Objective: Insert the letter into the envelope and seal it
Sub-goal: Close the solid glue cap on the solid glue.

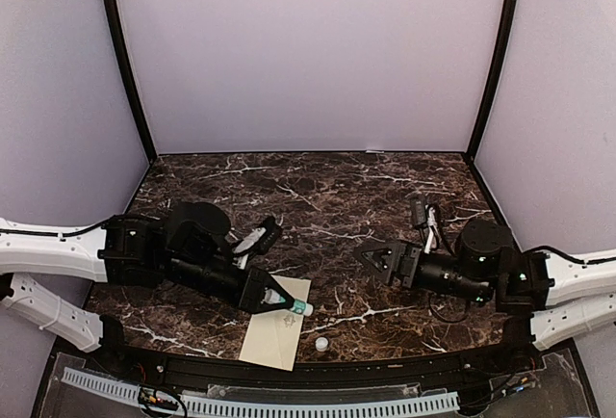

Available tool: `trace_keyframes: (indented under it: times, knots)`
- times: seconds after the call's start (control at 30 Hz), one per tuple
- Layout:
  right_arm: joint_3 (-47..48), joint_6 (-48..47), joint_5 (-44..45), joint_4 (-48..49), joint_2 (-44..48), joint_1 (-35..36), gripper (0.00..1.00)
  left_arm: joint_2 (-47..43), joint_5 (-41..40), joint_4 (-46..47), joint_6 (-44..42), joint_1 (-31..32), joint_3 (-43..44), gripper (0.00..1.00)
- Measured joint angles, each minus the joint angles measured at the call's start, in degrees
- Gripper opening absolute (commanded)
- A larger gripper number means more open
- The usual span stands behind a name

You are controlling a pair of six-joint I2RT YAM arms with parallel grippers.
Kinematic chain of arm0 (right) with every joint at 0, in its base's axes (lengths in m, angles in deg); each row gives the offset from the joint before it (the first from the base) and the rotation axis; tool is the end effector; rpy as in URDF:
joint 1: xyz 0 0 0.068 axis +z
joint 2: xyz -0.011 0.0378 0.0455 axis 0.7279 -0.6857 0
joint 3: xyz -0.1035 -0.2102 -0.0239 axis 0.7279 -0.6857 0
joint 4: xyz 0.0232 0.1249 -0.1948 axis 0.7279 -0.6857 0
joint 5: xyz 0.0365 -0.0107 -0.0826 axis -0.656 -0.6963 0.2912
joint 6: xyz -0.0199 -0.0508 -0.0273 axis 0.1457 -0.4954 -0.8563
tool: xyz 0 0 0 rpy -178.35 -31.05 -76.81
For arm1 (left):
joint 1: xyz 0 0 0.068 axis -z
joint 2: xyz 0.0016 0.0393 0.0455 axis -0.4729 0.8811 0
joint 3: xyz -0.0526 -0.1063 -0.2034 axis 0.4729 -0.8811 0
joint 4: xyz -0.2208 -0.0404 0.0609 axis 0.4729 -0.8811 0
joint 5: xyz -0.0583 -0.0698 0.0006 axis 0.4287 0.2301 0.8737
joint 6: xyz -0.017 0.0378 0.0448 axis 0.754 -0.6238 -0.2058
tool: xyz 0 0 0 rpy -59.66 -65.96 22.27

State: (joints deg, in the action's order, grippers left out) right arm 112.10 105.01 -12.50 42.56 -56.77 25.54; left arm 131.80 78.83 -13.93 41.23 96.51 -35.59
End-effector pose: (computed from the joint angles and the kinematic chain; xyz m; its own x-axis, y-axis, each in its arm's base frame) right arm 0.0761 0.2015 0.2463 -0.7012 0.3206 -0.6368 -0.4855 0.4394 0.7558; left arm 0.0848 -0.2424 0.2484 -0.8429 0.1988 -0.4999 0.5309 0.4584 -0.7128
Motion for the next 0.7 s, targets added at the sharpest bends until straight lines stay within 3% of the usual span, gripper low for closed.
trace_keyframes:
  times: [0.27, 0.7]
  knots:
    - [0.07, 2.99, 2.6, -11.3, -4.9, -2.54, 0.87, 9.03, 0.22, -7.5, -2.56, 3.17, 2.25, 0.02]
    - [-0.55, 5.66, 2.38, -12.39, -7.21, -2.56, 0.86, 15.85, 0.72, -4.42, -3.74, 4.37, 5.79, 0.02]
